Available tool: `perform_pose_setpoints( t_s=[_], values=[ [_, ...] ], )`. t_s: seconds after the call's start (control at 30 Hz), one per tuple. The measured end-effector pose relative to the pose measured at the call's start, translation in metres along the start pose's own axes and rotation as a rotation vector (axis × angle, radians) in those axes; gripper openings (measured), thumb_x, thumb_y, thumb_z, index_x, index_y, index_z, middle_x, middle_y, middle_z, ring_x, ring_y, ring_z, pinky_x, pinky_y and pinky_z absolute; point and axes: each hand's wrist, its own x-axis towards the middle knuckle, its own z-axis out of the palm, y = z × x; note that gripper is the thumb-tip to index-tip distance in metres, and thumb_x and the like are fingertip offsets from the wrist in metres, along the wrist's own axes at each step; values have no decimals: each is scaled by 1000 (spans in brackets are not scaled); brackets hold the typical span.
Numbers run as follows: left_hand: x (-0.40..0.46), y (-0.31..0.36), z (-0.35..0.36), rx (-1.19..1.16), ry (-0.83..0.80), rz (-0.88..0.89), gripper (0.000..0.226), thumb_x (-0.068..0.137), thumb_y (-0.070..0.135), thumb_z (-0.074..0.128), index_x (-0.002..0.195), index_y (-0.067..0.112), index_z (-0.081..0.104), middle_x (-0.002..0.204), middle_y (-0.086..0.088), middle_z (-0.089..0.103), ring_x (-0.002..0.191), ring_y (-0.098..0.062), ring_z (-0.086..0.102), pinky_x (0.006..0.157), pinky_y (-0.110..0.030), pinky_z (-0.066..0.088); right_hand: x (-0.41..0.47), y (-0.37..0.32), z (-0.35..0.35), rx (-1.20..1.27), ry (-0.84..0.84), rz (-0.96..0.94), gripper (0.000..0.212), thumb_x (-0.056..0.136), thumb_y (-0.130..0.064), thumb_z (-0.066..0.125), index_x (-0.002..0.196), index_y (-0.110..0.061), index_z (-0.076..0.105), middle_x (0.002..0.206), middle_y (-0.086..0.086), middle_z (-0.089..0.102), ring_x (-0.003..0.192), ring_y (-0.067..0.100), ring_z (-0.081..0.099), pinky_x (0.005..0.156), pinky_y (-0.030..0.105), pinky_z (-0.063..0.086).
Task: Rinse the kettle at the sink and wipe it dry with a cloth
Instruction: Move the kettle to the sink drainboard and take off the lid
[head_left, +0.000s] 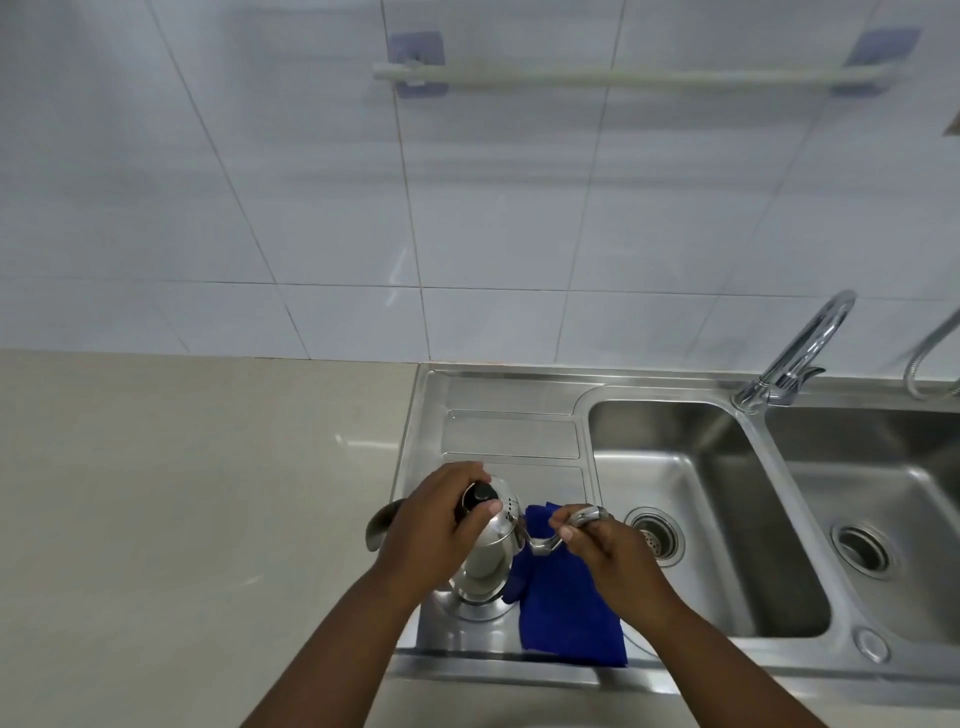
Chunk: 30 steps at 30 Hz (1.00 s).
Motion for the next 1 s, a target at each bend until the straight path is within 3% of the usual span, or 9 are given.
perform_pose_setpoints(
  t_s=[0.07, 0.13, 0.27, 0.43, 0.57, 0.67, 0.8, 0.9, 1.0],
  values=[
    [0, 1, 6, 7, 38, 20, 31, 90, 39, 59, 119, 27, 57, 115, 11, 65, 104, -2, 60, 89, -22, 50, 0, 0, 0, -4, 6, -4, 19, 96, -26, 59, 95, -43, 69, 104, -32, 68, 102, -7, 64, 91, 14, 47],
    [-1, -1, 10, 50, 55, 23, 39, 91, 38, 58, 128, 24, 55, 119, 8, 66, 109, -10, 61, 91, -30, 52, 0, -1, 0, -17, 14, -13, 21, 96, -26, 59, 95, -46, 67, 105, -37, 66, 104, -9, 63, 88, 9, 47],
    [-1, 3, 21, 81, 102, 6, 38, 94, 31, 55, 131, 26, 53, 124, 6, 65, 112, -11, 60, 95, -28, 50, 0, 0, 1, -42, 21, -16, 20, 97, -27, 58, 93, -46, 66, 101, -35, 67, 102, -10, 62, 85, 3, 45],
    [-3, 6, 31, 70, 152, -20, 33, 95, 20, 54, 128, 17, 56, 127, 0, 64, 115, -15, 60, 99, -31, 48, 0, 6, 5, -69, 40, -7, 15, 97, -27, 58, 104, -28, 71, 98, -21, 70, 98, -11, 63, 84, 4, 47],
    [-4, 7, 30, -164, 240, -71, 29, 97, 15, 49, 122, 29, 53, 127, 16, 57, 120, -3, 55, 100, -8, 38, 2, 5, 3, -74, 24, -14, 15, 97, -25, 57, 102, -28, 71, 96, -21, 70, 96, -13, 62, 83, 1, 45],
    [-5, 5, 27, -239, 243, -61, 27, 98, 16, 48, 120, 28, 55, 125, 26, 55, 122, -1, 53, 101, -9, 38, 3, 4, 1, -81, 4, -15, 15, 97, -24, 58, 100, -31, 70, 96, -22, 69, 99, -14, 61, 84, 0, 43],
    [-9, -4, 1, -321, 328, -91, 25, 94, 34, 45, 117, 37, 56, 125, 23, 62, 110, -9, 62, 88, -27, 53, 3, 4, -2, -88, -19, -7, 15, 97, -26, 57, 100, -36, 68, 97, -23, 69, 99, -15, 60, 84, 6, 46],
    [-22, -31, -30, -234, 472, -65, 25, 93, 34, 46, 115, 33, 58, 126, 17, 62, 119, -6, 55, 94, -20, 45, 4, 5, -2, -98, -21, 17, 16, 97, -29, 57, 104, -34, 70, 99, -21, 70, 95, -6, 65, 90, 17, 50],
    [-41, -75, -53, -126, 490, -168, 27, 94, 24, 55, 119, 34, 59, 126, 20, 60, 120, -2, 52, 94, -16, 42, 4, 5, -2, -118, -12, 7, 15, 96, -28, 57, 101, -38, 67, 97, -22, 69, 91, -3, 67, 90, 23, 54]
  ],
)
